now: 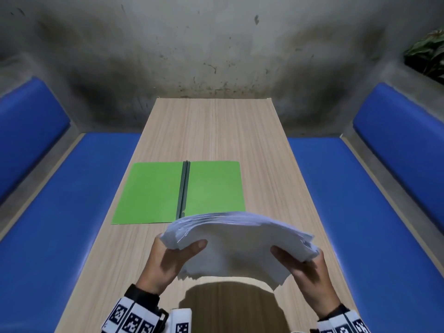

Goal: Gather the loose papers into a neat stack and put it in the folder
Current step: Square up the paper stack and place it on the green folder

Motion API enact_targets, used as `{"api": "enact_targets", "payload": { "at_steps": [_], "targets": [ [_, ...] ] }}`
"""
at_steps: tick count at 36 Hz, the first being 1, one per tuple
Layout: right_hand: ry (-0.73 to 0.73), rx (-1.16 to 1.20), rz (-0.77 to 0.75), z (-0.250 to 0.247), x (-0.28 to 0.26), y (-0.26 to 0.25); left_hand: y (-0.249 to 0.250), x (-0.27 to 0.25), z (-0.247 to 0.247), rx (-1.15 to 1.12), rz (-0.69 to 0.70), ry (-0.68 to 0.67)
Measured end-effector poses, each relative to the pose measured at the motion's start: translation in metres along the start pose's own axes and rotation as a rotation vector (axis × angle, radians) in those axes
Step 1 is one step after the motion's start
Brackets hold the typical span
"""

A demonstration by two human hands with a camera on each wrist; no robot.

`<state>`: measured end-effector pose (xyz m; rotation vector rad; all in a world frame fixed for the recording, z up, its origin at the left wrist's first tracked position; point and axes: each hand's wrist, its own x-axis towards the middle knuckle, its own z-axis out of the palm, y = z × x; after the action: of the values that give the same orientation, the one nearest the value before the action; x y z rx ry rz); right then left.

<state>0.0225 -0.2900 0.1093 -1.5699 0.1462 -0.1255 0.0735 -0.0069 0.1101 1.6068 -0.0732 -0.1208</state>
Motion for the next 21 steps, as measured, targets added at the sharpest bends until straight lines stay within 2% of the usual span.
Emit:
{"api": "enact_targets", "payload": {
  "at_steps": [2,9,12,17,19,21],
  "targets": [
    [-0.018,-0.063,-0.021,-0.004,-0.001,0.004,-0.001,-0.001,-0.005,0.022,0.010,-0.068],
    [-0.162,-0.150,0.121,-0.003,0.001,0.024,-0.026,-0.001,-0.005,-0.066,-0.196,-0.096],
    [-0.117,-0.133,0.114,0.003,0.003,0.015,-0.012,0.003,0.001,-0.068,-0.133,-0.067],
    [-0.029,-0.073,-0.017,0.007,0.002,-0.026,0.025,0.003,0.002,-0.075,0.038,-0.011],
    [0.008,-0.084,-0.071,0.007,-0.001,-0.034,0.034,0.001,-0.001,-0.061,0.056,-0.025],
    [-0.017,-0.107,-0.110,0.005,-0.001,-0.035,0.034,0.001,-0.005,0.005,0.070,-0.063]
  ]
}}
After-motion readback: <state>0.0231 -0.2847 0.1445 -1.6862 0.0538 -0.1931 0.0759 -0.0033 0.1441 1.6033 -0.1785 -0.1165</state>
